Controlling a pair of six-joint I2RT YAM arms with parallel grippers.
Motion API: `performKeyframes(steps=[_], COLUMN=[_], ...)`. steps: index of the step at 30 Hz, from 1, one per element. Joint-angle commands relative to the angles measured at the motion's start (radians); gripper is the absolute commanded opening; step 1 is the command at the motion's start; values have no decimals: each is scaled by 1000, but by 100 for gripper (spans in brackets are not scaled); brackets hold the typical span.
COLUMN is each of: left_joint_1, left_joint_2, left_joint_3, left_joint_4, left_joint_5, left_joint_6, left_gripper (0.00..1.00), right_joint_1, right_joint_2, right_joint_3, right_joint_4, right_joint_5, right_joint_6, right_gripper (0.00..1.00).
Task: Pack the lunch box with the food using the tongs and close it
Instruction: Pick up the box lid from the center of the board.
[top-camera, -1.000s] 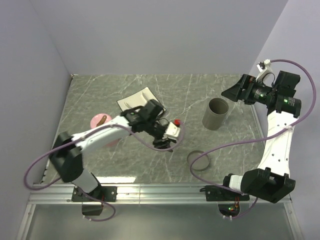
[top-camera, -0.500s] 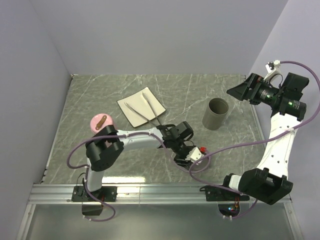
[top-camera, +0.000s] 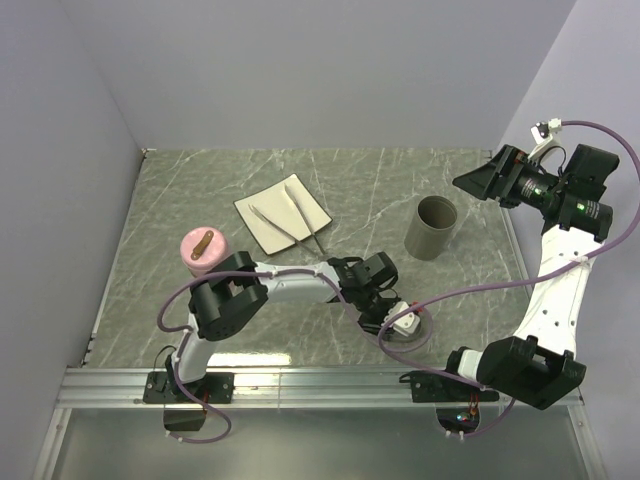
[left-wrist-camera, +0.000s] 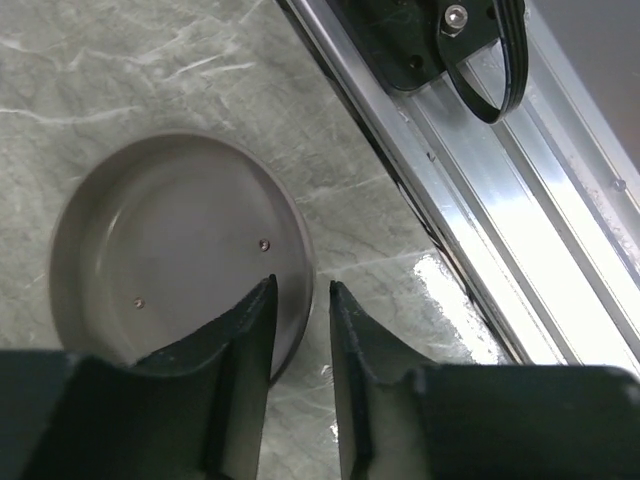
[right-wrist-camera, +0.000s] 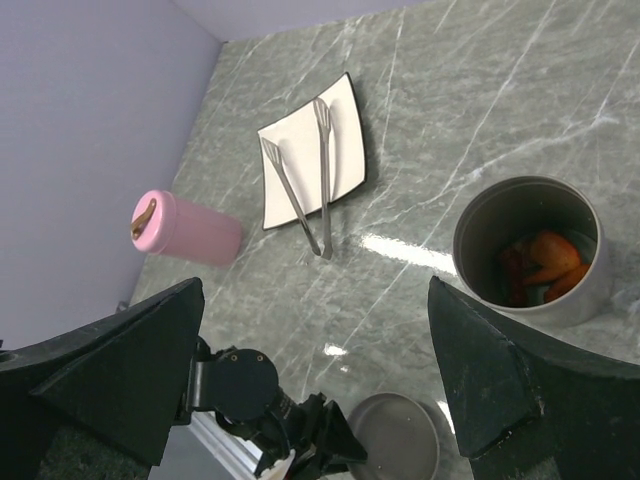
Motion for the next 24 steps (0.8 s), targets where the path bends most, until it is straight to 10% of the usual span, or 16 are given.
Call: performKeyframes(steps=[1,7,13,24], left_joint_1=[-17,-30,-27,174], left_joint_2=[17,42,-5,-347], left_joint_3=[29,37,22,-174], left_joint_4=[-10,-15,-32,-24], left_joint_5=[2,-21,-41,109], left_joint_6=[25,20,34,-128], left_gripper=[32,27,0,0], right_joint_1=[-6,-8,-11,-18], right_joint_2=[-9,-6,-6,15], right_joint_3=[17,17,20,89], right_joint_4=[41,37,35,73], right_joint_5=[-27,-28,-33,-113], right_joint_6=[15,10,13,50], right_gripper=[100,100,100,100])
